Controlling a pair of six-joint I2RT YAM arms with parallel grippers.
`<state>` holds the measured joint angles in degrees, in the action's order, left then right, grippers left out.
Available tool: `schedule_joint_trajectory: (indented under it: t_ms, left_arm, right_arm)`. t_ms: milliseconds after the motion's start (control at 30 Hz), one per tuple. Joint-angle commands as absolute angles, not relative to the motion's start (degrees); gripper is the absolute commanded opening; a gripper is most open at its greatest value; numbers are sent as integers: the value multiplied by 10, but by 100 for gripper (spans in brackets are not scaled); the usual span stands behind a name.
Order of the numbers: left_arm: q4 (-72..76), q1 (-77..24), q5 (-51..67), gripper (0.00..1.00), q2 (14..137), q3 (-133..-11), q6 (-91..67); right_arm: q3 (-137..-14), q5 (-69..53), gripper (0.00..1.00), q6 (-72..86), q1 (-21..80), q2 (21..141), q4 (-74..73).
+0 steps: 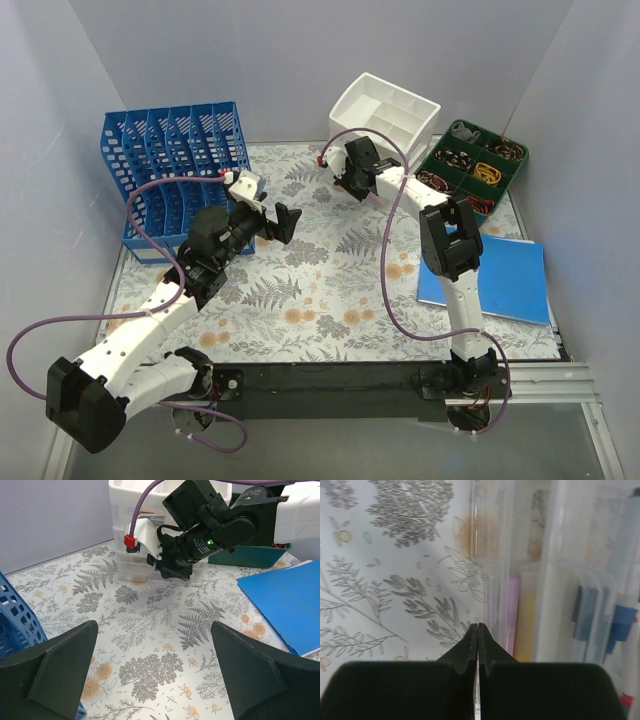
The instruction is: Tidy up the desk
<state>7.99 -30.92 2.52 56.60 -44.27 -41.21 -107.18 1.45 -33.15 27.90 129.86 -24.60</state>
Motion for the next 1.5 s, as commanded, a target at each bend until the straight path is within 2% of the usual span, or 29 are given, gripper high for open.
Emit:
schedule_joint_trajectory:
  t_ms: [0,167,400,467,500,700,867,1067,1467]
  left_arm:
    - [80,-308,17,98,550,-436,-401]
    - [80,-308,17,98,551,-435,-402]
    - [79,-307,17,98,552,-436,-402]
    - [79,-308,16,98,551,-435,-401]
    - [79,-308,16,98,550,-435,-402]
    - [78,-308,20,98,552,-437,-403]
    - [78,-308,21,98,553,-437,-404]
    - [76,-308,21,98,555,-436,-405]
    - [76,-307,27,98,551,-437,-408]
  right_arm:
    - [-1089,123,1,-310,286,1310,-175]
    - [-1066,219,4,-323,293,1314,-125]
    - [-1022,233,10,-348,293,1287,-88]
    - [-1006,193,13,-360,294,1270,-93]
    - [-995,174,19,-370,295,1246,-99]
    - [-885,27,37,-447,311,1128,-156]
    - [-848,-107,47,-496,311,1074,-244]
    - [-780,-185,50,-552,310,1012,-316]
    - [-564,-155,54,-633,294,802,-388]
